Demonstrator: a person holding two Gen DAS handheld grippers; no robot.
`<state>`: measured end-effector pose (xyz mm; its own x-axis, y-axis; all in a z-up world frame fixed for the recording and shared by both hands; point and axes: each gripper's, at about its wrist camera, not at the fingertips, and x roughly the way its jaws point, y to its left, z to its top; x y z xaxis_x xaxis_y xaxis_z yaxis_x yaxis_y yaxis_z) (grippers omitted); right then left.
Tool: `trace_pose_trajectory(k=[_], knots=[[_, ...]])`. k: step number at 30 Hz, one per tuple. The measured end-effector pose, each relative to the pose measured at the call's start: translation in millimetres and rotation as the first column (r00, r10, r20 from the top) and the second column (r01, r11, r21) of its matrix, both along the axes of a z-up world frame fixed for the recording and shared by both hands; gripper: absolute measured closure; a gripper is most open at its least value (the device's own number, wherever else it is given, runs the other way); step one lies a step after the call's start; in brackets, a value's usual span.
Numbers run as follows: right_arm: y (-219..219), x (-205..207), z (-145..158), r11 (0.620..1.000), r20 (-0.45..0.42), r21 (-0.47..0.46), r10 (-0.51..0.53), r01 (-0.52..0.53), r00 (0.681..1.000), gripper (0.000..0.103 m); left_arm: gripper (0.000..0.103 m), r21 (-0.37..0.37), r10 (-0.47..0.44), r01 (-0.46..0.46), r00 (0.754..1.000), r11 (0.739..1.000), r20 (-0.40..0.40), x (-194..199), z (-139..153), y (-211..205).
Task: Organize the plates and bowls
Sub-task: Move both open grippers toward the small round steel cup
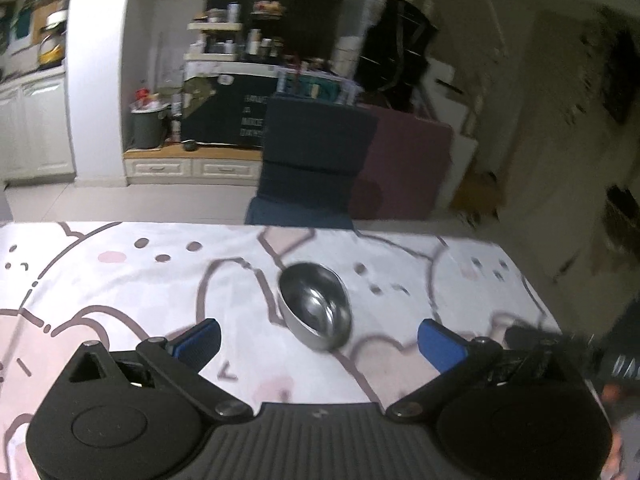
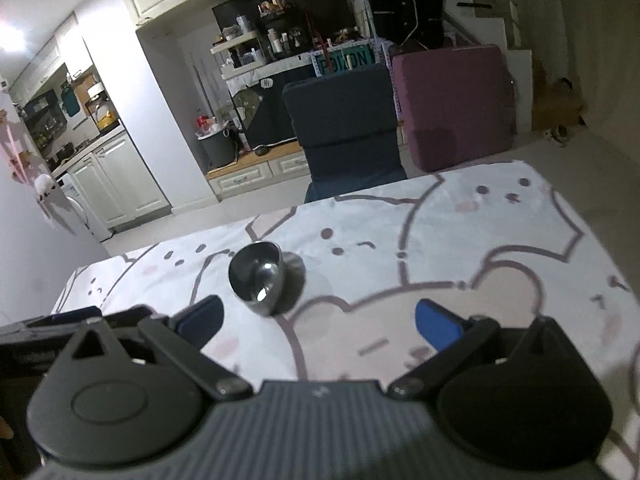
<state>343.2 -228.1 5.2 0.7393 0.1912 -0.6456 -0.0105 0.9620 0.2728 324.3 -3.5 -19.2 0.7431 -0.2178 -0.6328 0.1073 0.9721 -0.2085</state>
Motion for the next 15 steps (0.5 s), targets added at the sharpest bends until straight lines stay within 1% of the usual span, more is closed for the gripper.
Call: trace_pose_trajectory(k=[4,8,12,14,15], knots=[[17,37,-18,1.000,-0.046,0.007,-0.028,0.029,0.999,0.000,0.000,-0.041,0.054,-0.054,0.998,0.998,-0.011,30,-13,15],[35,76,-44,0.998,-0.122,0.028,-0.059,0.063,0.991,0.002,0.000,-0.045,0.083,-0.084,0.996,0.995,-0.025,54,-28,24],[50,105,-70,0.992,-0.184,0.055,-0.105,0.117,0.977,0.012,0.000,-0.084,0.107,-0.110,0.993,0.990,-0.042,72,-41,32],[56,114,-84,0.984,-0.215,0.093,-0.130,0.153,0.968,0.016,0.000,-0.090,0.104,-0.107,0.994,0.990,-0.046,78,-46,34],[59,119,-91,0.979,-0.227,0.117,-0.138,0.168,0.964,0.020,0.000,-0.090,0.100,-0.104,0.994,0.991,-0.048,81,-48,34]])
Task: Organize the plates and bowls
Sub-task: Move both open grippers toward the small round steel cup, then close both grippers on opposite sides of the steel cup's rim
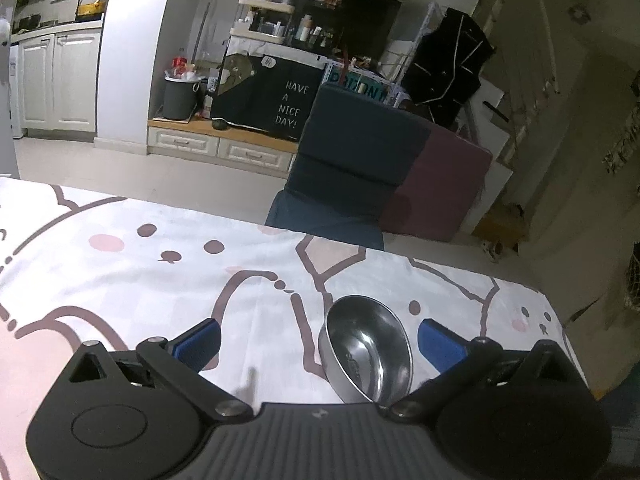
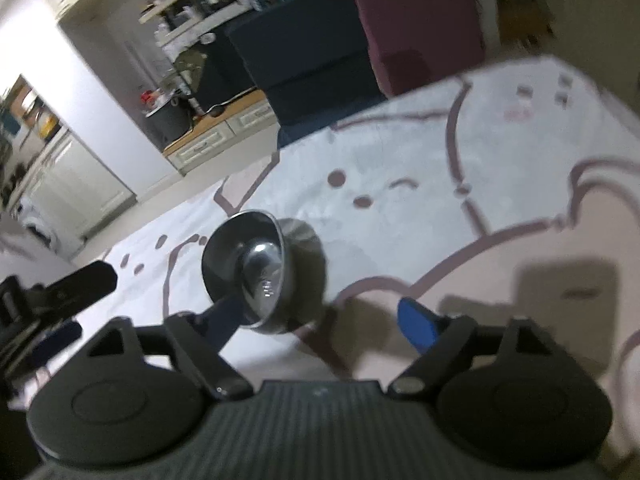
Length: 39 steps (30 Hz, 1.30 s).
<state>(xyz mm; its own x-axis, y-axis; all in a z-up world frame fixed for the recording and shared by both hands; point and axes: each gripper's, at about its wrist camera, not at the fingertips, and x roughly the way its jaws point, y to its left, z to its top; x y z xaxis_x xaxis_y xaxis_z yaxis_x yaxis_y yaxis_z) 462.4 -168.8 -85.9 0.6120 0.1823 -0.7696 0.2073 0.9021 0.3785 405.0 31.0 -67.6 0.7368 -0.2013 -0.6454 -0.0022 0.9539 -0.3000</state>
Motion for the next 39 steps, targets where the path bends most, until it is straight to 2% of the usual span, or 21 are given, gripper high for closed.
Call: trace_pose_trajectory(k=[4,9,14,19,20,26,29,30,34,36,39], knots=[[15,15,-17,0.998,-0.021,0.037,-0.046,0.047,0.999,0.028,0.000,-0.023,0.010,-0.011,1.000,1.000,-0.013,12,-10,3],[33,21,-26,1.000,-0.053,0.013,-0.009,0.010,0.999,0.036,0.000,-0.025,0.009,-0.010,0.999,1.000,-0.036,22,-21,4],[35,23,-27,0.997,-0.088,-0.046,0.062,-0.066,0.994,0.059,0.000,-0.010,0.018,-0.018,0.998,1.000,-0.062,25,-32,7],[29,23,-22,0.980,-0.065,-0.153,0.116,-0.125,0.991,0.092,0.003,0.022,-0.004,0.005,0.997,1.000,-0.077,26,-40,6],[28,23,-22,0.977,-0.060,-0.163,0.129,-0.137,0.990,0.094,0.007,0.025,-0.011,0.013,0.997,1.000,-0.081,27,-41,5],[33,19,-18,0.941,-0.008,-0.236,0.249,-0.244,0.968,0.097,0.022,0.018,-0.064,0.066,0.994,0.998,-0.089,28,-45,-3],[41,18,-14,0.909,0.016,-0.273,0.333,-0.316,0.943,0.099,0.040,0.012,-0.084,0.086,0.991,0.996,-0.100,29,-48,-6],[43,17,-13,0.902,0.018,-0.282,0.346,-0.327,0.938,0.099,0.047,0.012,-0.086,0.087,0.990,0.996,-0.110,29,-50,-7],[44,16,-13,0.890,0.023,-0.300,0.366,-0.343,0.930,0.099,0.059,0.010,-0.082,0.084,0.987,0.996,-0.138,31,-58,-6],[43,16,-12,0.890,0.026,-0.296,0.371,-0.348,0.928,0.099,0.068,-0.001,-0.077,0.077,0.987,0.997,-0.140,32,-61,-4],[41,15,-10,0.885,0.031,-0.288,0.391,-0.366,0.920,0.099,0.071,-0.020,-0.074,0.072,0.988,0.997,-0.133,36,-66,-3]])
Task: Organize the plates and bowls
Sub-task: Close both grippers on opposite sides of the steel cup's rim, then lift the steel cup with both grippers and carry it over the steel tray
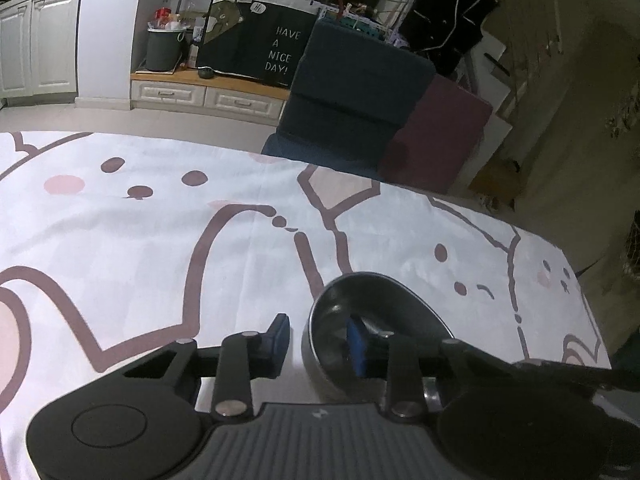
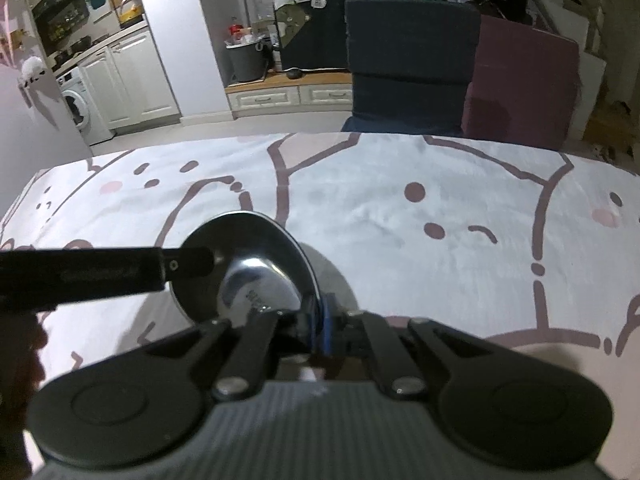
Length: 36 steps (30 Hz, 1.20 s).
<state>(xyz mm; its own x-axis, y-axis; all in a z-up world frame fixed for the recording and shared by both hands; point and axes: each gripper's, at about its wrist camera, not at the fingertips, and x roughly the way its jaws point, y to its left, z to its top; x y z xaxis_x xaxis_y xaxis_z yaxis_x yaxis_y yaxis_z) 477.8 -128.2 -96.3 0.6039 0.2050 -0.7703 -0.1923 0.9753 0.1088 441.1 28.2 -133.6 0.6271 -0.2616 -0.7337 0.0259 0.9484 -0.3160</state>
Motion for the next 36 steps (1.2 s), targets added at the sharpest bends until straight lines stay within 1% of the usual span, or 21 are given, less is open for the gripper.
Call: trace_pose_trajectory(k=[1,4,5,6,9,11,14,15,16,17,18,20,21,22,24,25,31,36], knots=[[-1,0,-1,1.000,0.000,0.003,0.008,-0.008,1.000,0.099,0.072,0.002,-0.003,0.003,1.000,1.000,0.003,2,-2,-1],[-3,1,0,0.999,-0.002,0.006,0.035,-0.035,0.999,0.099,0.081,0.010,-0.004,0.004,1.000,1.000,-0.002,5,-7,-1],[-4,0,0,0.999,-0.002,0.007,0.041,-0.041,0.999,0.099,0.090,0.009,-0.004,0.004,1.000,1.000,-0.004,6,-9,0],[-5,0,0,0.999,-0.001,0.012,0.043,-0.043,0.999,0.099,0.093,0.010,-0.005,0.005,1.000,1.000,-0.008,6,-10,0],[-8,2,-1,0.998,-0.004,0.045,0.032,-0.032,0.999,0.098,0.093,0.017,-0.012,0.012,1.000,1.000,-0.010,7,-9,-1],[-11,4,-1,0.998,-0.029,0.069,0.008,-0.006,1.000,0.096,0.095,0.026,-0.011,0.011,1.000,1.000,-0.017,7,-9,-1],[-18,9,-2,0.990,-0.092,0.123,-0.052,0.063,0.994,0.080,0.098,0.032,0.000,0.001,0.999,0.999,-0.038,7,-10,0],[-20,11,-3,0.986,-0.121,0.144,-0.066,0.083,0.990,0.071,0.099,0.033,0.004,-0.003,0.999,0.999,-0.048,8,-10,1],[-23,12,-3,0.981,-0.145,0.166,-0.077,0.101,0.986,0.069,0.099,0.026,0.008,-0.006,0.999,1.000,-0.054,7,-10,2],[-24,12,-3,0.978,-0.163,0.177,-0.086,0.114,0.983,0.068,0.099,0.022,0.009,-0.008,0.998,1.000,-0.058,7,-10,2],[-24,13,-3,0.977,-0.174,0.177,-0.086,0.117,0.981,0.069,0.098,0.017,0.008,-0.007,0.998,1.000,-0.061,6,-10,2],[-20,13,-2,0.982,-0.177,0.159,-0.068,0.097,0.982,0.084,0.098,0.025,-0.001,0.003,0.998,1.000,-0.060,4,-7,0],[-17,12,-2,0.985,-0.176,0.155,-0.054,0.082,0.983,0.089,0.098,0.037,-0.007,0.010,0.998,0.999,-0.061,3,-6,-3],[-13,11,-2,0.989,-0.172,0.128,-0.058,0.080,0.983,0.091,0.098,0.043,-0.013,0.016,0.998,0.999,-0.062,2,-4,-4],[-6,9,0,0.995,-0.149,0.069,-0.056,0.067,0.987,0.093,0.097,0.043,-0.016,0.019,0.998,0.999,-0.064,0,-1,-5],[-5,8,1,0.996,-0.143,0.055,-0.056,0.065,0.988,0.093,0.097,0.039,-0.018,0.020,0.998,0.999,-0.065,-1,1,-5],[-8,-4,17,0.996,-0.108,0.037,-0.073,0.078,0.991,0.096,0.096,0.058,-0.024,0.027,0.999,0.998,-0.037,-18,32,-15],[-13,-26,43,0.997,-0.064,0.030,-0.072,0.074,0.995,0.097,0.095,0.056,-0.017,0.018,1.000,0.998,-0.009,-43,65,-22]])
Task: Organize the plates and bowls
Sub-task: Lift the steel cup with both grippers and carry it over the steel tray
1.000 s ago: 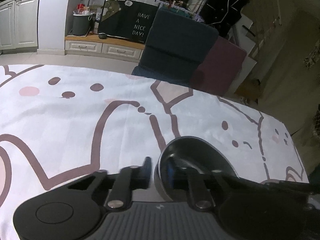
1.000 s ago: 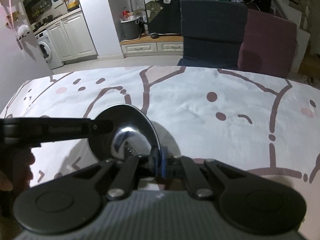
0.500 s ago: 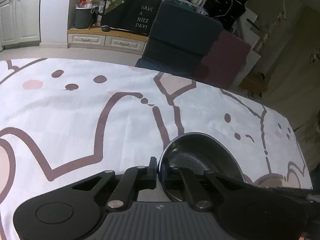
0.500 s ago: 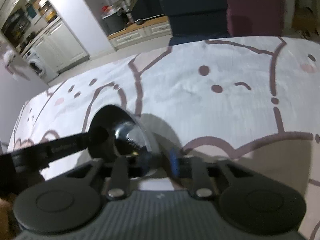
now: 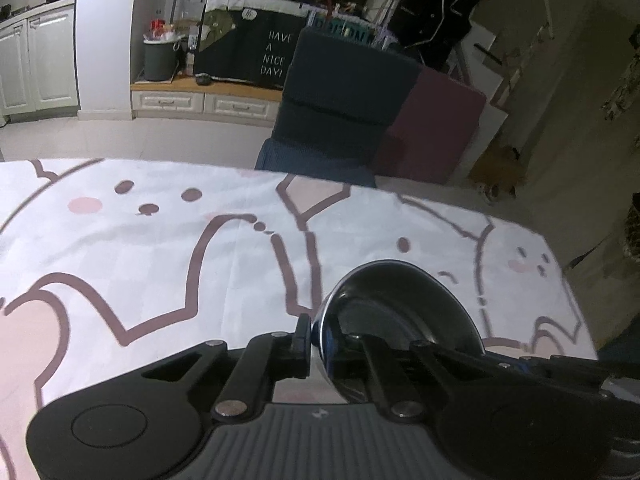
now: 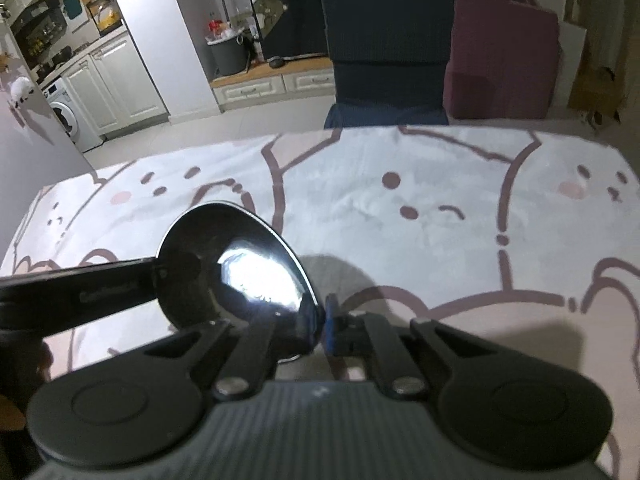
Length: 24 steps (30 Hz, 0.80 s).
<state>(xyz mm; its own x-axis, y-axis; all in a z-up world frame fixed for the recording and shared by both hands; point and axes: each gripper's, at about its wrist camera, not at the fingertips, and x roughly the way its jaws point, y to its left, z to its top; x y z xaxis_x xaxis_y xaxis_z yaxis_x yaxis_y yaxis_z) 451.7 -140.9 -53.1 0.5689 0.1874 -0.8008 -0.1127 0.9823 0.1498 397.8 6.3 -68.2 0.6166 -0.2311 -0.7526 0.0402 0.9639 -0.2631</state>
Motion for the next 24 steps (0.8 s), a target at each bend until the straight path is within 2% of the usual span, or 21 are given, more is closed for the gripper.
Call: trace_pose_trajectory(k=[6,11,19,24], knots=[[-13,-37,38,1.000,0.065,-0.001,-0.006,0.006,0.998,0.097,0.094,0.015,-0.009,0.009,0.999,1.000,0.048,-47,43,-17],[-26,-75,62,1.000,0.106,-0.001,-0.005,0.005,0.994,0.097,0.094,0.010,-0.024,0.023,0.997,1.000,0.067,-83,63,-30],[-56,-140,75,1.000,0.119,-0.004,-0.007,0.008,0.993,0.098,0.093,0.037,-0.076,0.073,0.992,0.997,0.101,-143,80,-59],[-74,-174,72,1.000,0.121,0.003,-0.027,0.027,0.992,0.098,0.093,0.051,-0.119,0.114,0.987,0.992,0.106,-175,75,-79]])
